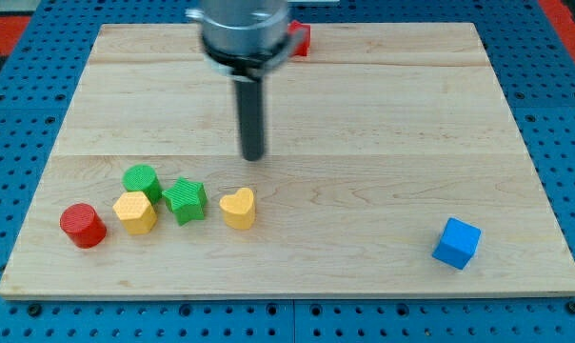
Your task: Push red circle above the blue cube
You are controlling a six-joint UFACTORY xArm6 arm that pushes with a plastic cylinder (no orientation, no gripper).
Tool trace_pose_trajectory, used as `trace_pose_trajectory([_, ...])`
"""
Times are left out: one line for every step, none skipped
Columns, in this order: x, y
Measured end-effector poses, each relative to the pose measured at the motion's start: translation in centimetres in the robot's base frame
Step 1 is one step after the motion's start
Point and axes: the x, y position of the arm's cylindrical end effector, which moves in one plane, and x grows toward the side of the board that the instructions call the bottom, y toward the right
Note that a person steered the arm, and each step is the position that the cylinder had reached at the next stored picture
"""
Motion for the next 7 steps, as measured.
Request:
trace_pose_trajectory([-0.2, -9.7])
trace_pose_trajectory([1.5, -16.5])
trace_pose_trajectory([6.9, -18.4])
trace_pose_trajectory([9.6, -18.4])
trace_pose_trajectory([11.0, -17.9])
trace_pose_trajectory([11.0, -15.3])
trace_pose_trajectory([11.0, -11.4])
